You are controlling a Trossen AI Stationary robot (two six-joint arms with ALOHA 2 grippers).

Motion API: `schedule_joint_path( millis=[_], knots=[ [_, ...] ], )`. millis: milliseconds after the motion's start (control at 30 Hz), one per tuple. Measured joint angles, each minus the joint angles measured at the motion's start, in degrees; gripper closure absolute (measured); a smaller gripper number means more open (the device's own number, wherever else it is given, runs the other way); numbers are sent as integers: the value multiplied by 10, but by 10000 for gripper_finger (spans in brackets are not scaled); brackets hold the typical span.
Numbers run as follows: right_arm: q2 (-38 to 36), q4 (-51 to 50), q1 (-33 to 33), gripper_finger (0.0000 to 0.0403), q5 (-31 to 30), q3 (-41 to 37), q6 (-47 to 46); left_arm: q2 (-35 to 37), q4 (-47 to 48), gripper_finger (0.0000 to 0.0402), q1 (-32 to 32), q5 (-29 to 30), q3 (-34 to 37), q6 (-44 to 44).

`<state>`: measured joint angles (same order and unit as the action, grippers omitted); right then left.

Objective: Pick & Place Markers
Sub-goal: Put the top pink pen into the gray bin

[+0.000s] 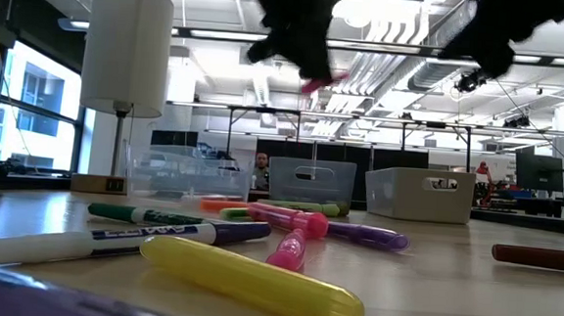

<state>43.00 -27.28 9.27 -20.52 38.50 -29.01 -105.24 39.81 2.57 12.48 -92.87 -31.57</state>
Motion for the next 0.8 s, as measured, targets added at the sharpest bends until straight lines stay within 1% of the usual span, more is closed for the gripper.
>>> schedule_joint_path(
  millis=[200, 333, 467, 533, 600, 700, 800],
  knots=[
    [0, 166, -10, 402, 31, 0, 76, 0, -4, 375, 0, 28, -128, 63],
    [0, 229, -11, 388, 45, 0, 87, 1, -28, 375, 0, 50, -166, 91],
    [2, 298, -11, 342, 74, 0, 88, 0, -47, 367, 0, 52, -187, 106],
    [7, 335, -11, 312, 73, 1, 99, 0, -49, 367, 0, 53, -190, 108],
    [15, 356, -11, 282, 59, 1, 107, 0, -54, 369, 0, 49, -189, 111],
    [39, 368, -11, 242, 22, 1, 109, 0, -74, 369, 0, 33, -189, 118],
    [63, 386, -11, 211, -11, 1, 110, 0, -86, 369, 1, 28, -189, 119]
  ],
)
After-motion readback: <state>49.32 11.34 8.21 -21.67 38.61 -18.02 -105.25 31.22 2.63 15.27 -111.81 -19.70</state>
